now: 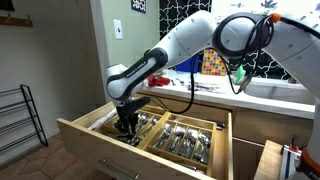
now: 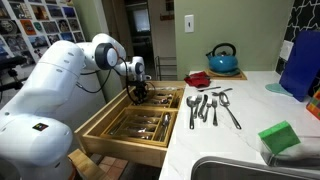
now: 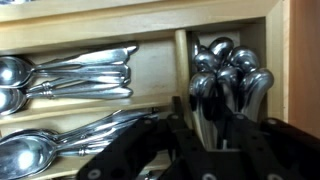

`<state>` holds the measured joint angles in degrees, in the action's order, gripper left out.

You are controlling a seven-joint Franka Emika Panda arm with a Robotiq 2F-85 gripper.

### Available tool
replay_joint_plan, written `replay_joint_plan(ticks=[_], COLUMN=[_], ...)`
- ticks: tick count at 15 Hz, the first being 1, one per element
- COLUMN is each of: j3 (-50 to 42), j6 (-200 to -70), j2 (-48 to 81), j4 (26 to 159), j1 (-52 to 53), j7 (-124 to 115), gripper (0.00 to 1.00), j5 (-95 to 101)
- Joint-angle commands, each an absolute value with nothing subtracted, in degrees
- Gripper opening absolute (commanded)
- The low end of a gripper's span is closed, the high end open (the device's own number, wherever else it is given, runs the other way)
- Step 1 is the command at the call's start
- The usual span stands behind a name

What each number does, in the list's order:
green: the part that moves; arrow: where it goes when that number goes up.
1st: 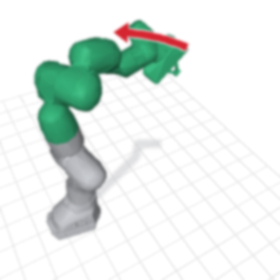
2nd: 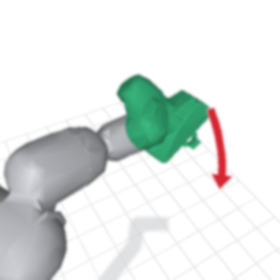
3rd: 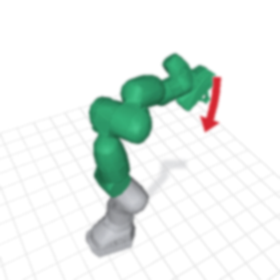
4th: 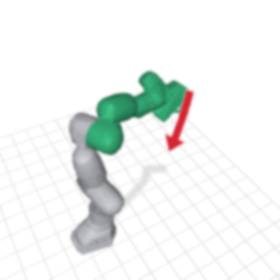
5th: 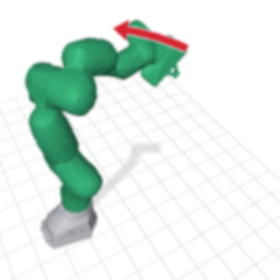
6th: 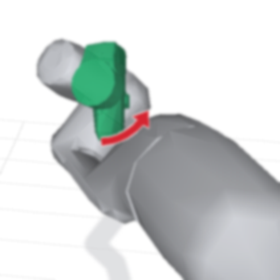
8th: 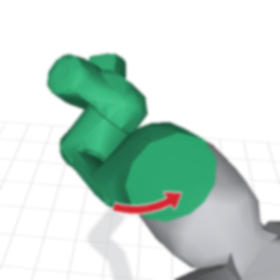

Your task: Remove a diner knife from the kitchen drawer

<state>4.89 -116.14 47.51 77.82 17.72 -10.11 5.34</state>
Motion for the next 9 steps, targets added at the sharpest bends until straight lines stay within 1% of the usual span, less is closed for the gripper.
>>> replay_joint_plan(ticks=[1,2,3,4,6,9], j3=[4.1,4.0,3.9,3.8,3.8,3.7], j6=[-113.9,-113.5,-113.1,-112.7,-112.0,-111.5], j2=[48.7,48.7,48.7,48.7,48.8,48.4], j4=[75.8,75.5,75.4,75.1,74.9,74.7], j1=[19.0,19.2,19.3,19.4,19.8,20.3], j7=[-11.4,-11.4,-11.4,-11.4,-11.5,-11.4], gripper=[0.26,0.25,0.17,0.17,0.12,0.11], j5=[6.4,6.6,6.9,7.0,7.4,7.9])
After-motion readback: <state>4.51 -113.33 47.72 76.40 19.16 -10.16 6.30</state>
